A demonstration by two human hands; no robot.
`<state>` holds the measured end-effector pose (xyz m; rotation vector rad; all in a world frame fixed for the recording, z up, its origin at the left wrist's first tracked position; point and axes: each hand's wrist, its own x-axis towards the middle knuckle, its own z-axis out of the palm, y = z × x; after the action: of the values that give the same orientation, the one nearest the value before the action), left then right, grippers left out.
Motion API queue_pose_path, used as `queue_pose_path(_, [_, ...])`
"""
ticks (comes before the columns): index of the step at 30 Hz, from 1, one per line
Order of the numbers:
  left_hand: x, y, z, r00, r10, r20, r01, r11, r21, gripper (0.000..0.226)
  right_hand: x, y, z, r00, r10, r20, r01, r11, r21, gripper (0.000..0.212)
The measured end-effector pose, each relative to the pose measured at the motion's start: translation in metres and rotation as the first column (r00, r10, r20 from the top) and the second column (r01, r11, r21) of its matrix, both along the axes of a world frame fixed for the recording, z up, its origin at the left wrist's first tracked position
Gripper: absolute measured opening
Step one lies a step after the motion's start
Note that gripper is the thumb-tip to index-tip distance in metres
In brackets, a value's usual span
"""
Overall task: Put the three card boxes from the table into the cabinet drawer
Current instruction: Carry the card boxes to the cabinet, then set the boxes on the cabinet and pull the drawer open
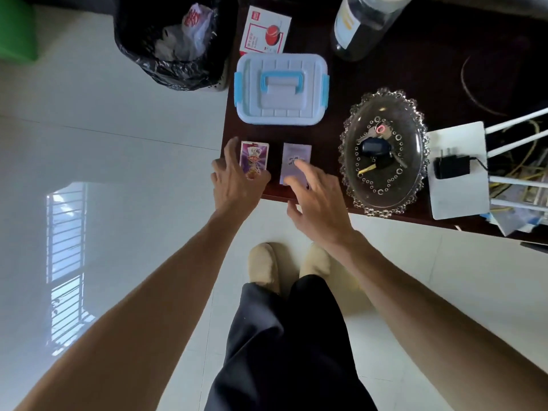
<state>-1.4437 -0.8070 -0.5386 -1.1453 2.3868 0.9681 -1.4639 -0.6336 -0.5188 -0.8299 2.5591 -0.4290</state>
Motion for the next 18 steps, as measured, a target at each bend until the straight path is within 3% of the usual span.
queue_pose_path(1, [0.012,0.004,0.004,0.996,0.075,-0.039,-0.075,0.997,-0.006,0.071,0.013,0.008,0.005,0.998,-0.032,0.059,0.035,0.998,-0.045,0.033])
queue_pose_path(3, [0.044,0.015,0.009,0.983,0.178,-0.044,-0.179,0.984,-0.008,0.053,0.039,0.029,0.01,0.933,-0.158,0.323,0.176,0.984,-0.028,0.03])
queue_pose_path(5, [0.079,0.024,0.008,0.968,0.224,0.111,-0.233,0.969,0.083,0.036,0.059,0.052,0.007,0.78,-0.288,0.556,0.259,0.957,0.133,0.032])
queue_pose_path(6, [0.097,0.028,0.006,0.951,0.216,0.223,-0.257,0.95,0.177,0.03,0.065,0.064,0.002,0.743,-0.32,0.587,0.249,0.947,0.202,0.036])
queue_pose_path(8, [0.13,0.038,-0.001,0.886,0.17,0.431,-0.347,0.86,0.374,0.025,0.07,0.085,-0.013,0.742,-0.376,0.555,0.25,0.923,0.292,0.044])
queue_pose_path(10, [0.161,0.049,-0.009,0.84,0.062,0.54,-0.356,0.813,0.46,0.023,0.067,0.099,-0.031,0.789,-0.395,0.47,0.264,0.909,0.322,0.053])
queue_pose_path(13, [0.199,0.066,-0.027,0.832,-0.042,0.553,-0.254,0.857,0.447,0.022,0.056,0.108,-0.062,0.859,-0.358,0.367,0.244,0.915,0.322,0.065])
queue_pose_path(18, [0.235,0.09,-0.05,0.842,0.064,0.536,-0.336,0.839,0.428,0.02,0.043,0.108,-0.1,0.891,-0.29,0.35,0.152,0.916,0.371,0.074])
